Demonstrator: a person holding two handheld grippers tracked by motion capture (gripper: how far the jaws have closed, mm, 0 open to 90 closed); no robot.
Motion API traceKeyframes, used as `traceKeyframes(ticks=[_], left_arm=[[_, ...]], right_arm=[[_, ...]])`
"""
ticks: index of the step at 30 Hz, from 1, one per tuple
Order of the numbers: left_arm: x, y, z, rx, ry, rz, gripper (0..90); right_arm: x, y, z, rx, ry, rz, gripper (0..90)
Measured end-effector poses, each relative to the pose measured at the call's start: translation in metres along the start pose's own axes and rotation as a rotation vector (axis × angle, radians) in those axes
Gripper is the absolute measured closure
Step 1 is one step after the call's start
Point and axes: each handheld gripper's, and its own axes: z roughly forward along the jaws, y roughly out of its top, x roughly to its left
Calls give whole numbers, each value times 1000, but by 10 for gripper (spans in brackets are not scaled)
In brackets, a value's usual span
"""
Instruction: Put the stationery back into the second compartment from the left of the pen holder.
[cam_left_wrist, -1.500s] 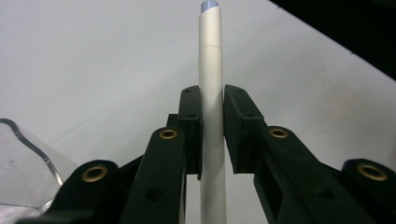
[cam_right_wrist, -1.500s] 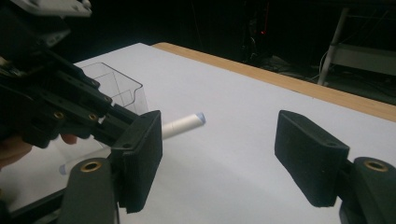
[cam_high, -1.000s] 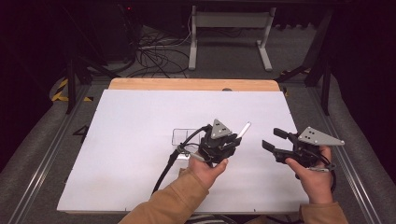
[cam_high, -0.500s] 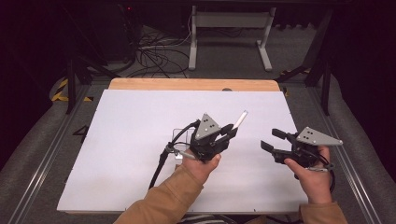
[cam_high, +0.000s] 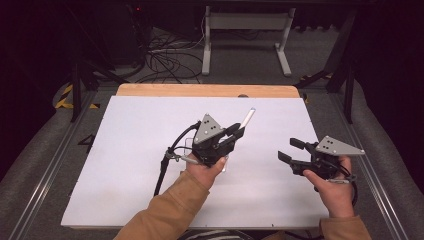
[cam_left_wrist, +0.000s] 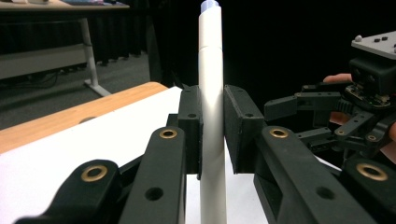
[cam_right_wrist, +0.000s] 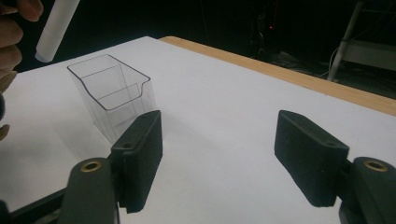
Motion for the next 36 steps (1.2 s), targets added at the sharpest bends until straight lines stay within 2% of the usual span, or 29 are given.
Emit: traceKeyframes(ticks=[10,20,28,30,36], left_arm=[[17,0,-12,-63,6,41,784],[41,-10,-19,-64,26,6,783],[52,-20,-16,-57,37,7,782],[55,-23,-15,-60,26,1,781],[57,-33,-11,-79,-2,21,781]], right_arm=[[1,0,1,5,2,-3,329],[1,0,2,8,3,-2,330],[1,-1,2,9,5,-4,330],[1,-1,2,9,4,-5,330],[1,-1,3,12,5,-3,330]])
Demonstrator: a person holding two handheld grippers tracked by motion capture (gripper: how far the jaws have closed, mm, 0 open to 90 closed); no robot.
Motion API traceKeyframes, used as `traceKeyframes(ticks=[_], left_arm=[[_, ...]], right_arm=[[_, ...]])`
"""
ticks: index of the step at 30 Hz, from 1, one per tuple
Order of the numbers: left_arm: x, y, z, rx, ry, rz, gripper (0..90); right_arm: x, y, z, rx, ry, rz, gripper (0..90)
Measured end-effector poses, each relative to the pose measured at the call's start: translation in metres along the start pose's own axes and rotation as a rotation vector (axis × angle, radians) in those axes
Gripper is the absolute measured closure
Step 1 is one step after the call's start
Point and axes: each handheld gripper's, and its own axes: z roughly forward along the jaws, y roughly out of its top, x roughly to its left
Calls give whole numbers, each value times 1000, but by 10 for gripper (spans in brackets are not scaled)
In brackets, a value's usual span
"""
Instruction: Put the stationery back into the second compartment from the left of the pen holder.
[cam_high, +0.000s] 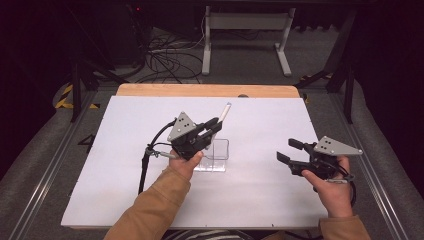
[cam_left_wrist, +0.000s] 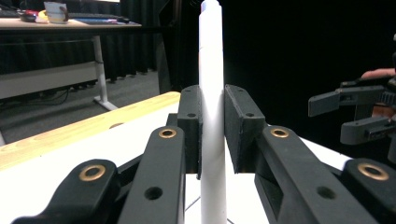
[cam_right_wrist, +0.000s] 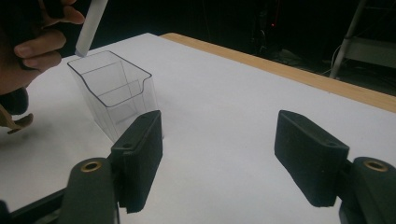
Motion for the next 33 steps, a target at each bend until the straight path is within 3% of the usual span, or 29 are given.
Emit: traceKeyframes(ticks=[6,11,13,18,33], left_arm=[[2,-7,3,15,15,4,780],[3,-12,3,34,52,-4,780],[4,-14,3,59,37,-24,780],[4,-19,-2,52,80,-23,780],[7,-31,-9,69,80,-16,779]], right_arm=[[0,0,0,0,0,0,330],[0,0,1,0,3,-2,330],[1,0,1,1,3,-1,331],[1,0,1,4,4,-3,331],[2,-1,3,9,7,-6,331]])
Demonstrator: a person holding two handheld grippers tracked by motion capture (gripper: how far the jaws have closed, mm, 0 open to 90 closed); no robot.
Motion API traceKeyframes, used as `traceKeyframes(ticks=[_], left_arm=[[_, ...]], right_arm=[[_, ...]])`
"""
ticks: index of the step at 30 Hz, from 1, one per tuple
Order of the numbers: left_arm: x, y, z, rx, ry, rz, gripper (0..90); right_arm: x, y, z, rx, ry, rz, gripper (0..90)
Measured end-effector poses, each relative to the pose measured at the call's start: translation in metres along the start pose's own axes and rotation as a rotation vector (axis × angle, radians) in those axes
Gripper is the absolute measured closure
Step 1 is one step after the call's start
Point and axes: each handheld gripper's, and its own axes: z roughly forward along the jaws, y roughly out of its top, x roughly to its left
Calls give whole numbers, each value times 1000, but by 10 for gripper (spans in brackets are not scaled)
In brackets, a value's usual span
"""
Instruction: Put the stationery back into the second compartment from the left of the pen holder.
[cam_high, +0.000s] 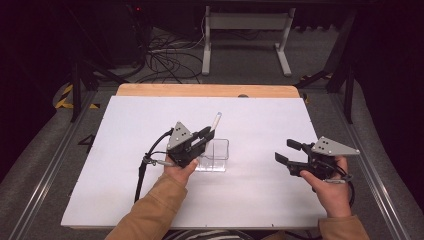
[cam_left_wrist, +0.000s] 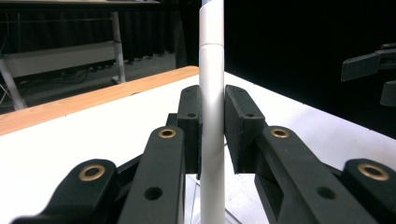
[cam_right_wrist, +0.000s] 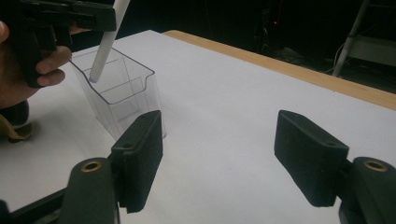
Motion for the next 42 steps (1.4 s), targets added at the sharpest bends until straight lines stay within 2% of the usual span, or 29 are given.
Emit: traceKeyframes(ticks=[8,11,13,15,17,19,21,27,36,42], left_arm=[[-3,-3,-2,1,-12,20,769],[-3,-2,-6,0,3,37,740],[-4,-1,-8,1,9,50,593],[-5,1,-13,10,18,57,523],[-4,5,-19,21,19,57,396],[-4,10,-27,17,31,75,365],[-3,16,-36,7,34,71,282],[5,24,-59,21,47,89,215],[24,22,-88,23,57,62,160],[34,16,-108,52,73,95,137]], right_arm=[[1,0,1,2,2,-2,331],[0,0,1,2,2,-1,331],[0,0,1,1,2,0,331],[0,0,2,0,5,-1,331],[1,1,3,1,11,-3,331],[2,1,5,1,15,-6,331],[3,2,7,1,21,-9,331],[8,3,12,1,40,-31,329],[16,2,16,-4,59,-63,305],[20,0,17,-1,64,-67,283]])
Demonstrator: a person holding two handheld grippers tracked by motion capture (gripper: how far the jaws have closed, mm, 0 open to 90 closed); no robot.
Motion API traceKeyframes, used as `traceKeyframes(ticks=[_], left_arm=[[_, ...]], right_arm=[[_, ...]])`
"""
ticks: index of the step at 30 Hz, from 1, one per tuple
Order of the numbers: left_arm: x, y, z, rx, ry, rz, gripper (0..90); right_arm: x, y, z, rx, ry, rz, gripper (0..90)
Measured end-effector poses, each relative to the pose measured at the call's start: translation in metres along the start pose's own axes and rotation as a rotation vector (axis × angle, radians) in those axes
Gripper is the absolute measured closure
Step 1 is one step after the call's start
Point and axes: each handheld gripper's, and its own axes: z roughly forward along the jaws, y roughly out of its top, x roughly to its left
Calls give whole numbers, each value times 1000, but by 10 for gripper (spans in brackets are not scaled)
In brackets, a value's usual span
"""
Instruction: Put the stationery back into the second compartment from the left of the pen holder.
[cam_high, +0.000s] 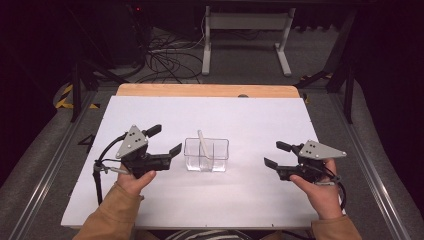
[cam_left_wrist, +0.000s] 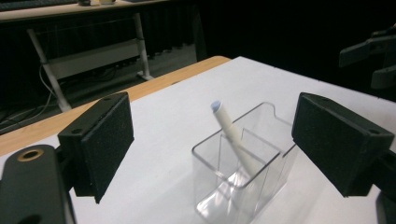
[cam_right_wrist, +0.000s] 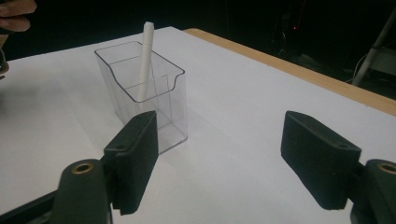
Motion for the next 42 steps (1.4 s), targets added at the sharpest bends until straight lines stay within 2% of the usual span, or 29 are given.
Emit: traceKeyframes(ticks=[9,13,18,25,28,30,33,38,42], left_arm=[[18,-30,-21,41,-10,-24,124],[24,-46,-25,73,-8,-16,120],[30,-65,-31,82,11,-17,116],[33,-90,-37,111,60,6,115],[34,-99,-41,118,59,-43,116],[35,-102,-42,120,70,-46,114],[37,-102,-41,115,106,-20,114],[39,-102,-43,94,108,-41,114],[41,-101,-47,71,103,-78,115]], right_arm=[[5,-9,2,7,13,4,274],[6,-14,4,15,19,5,271],[7,-20,4,19,27,5,270],[6,-29,5,33,25,16,269],[5,-33,4,39,23,22,269],[4,-35,3,41,20,24,269],[2,-37,3,42,14,26,269],[1,-40,6,60,9,25,267],[1,-40,7,63,6,27,265]])
